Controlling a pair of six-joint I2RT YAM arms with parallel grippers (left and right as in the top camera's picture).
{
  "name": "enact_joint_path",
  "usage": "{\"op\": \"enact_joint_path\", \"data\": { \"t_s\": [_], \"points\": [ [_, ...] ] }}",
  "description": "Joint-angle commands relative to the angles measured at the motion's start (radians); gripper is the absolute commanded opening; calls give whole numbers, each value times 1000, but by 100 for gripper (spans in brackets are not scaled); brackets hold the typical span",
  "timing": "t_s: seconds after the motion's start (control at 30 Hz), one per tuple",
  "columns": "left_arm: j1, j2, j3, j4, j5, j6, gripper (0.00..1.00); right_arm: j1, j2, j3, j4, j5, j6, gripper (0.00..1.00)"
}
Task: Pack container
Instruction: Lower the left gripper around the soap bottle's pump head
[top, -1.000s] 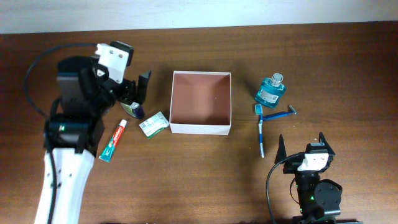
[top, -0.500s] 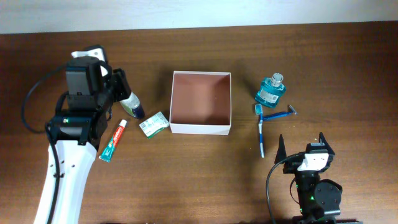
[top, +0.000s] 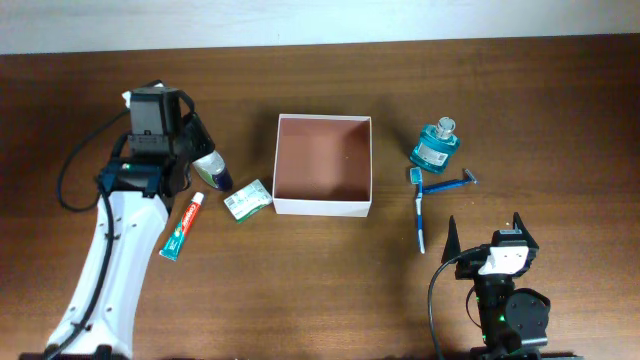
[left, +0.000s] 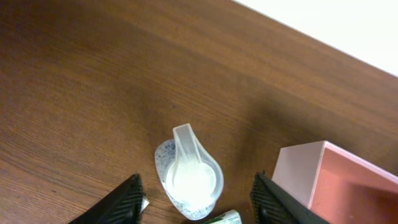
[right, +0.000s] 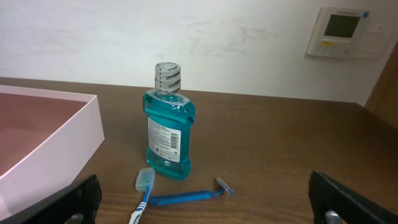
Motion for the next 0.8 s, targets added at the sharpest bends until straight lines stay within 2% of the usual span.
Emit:
{"op": "enact_joint_path", "data": {
  "t_s": [0.0,0.03,0.07,0.1,0.13,0.2,0.3,0.4,0.43,0.5,0.6,0.77],
  "points": [
    [-1,27,18,-4,-6,-17,97,-5,-8,-5,-8,1,2,99],
    [-1,29,18,-4,-7,-16,95,-5,-8,-5,-8,1,2,99],
    [-1,31,18,-4,-7,-16,89,-5,-8,-5,-8,1,2,99],
    [-1,31,18,-4,-7,-16,72,-5,-8,-5,-8,1,2,99],
    [-1,31,18,-5,-7,-17,59,-5,-8,-5,-8,1,2,99],
    [-1,32,18,-7,-7,-17,50,-5,-8,-5,-8,1,2,99],
    [-1,34,18,-7,-7,-17,50,-5,-8,-5,-8,1,2,99],
    [-1,45,18,-7,-8,-17,64,-5,-8,-5,-8,1,2,99],
    [-1,49,18,-7,-8,-17,65,-5,-8,-5,-8,1,2,99],
    [-1,60,18,-7,-8,-17,65,-5,-8,-5,-8,1,2,99],
    [-1,75,18,-7,-8,-17,57,-5,-8,-5,-8,1,2,99],
    [-1,104,18,-3,-8,-17,56,-5,-8,-5,-8,1,2,99]
  ]
}}
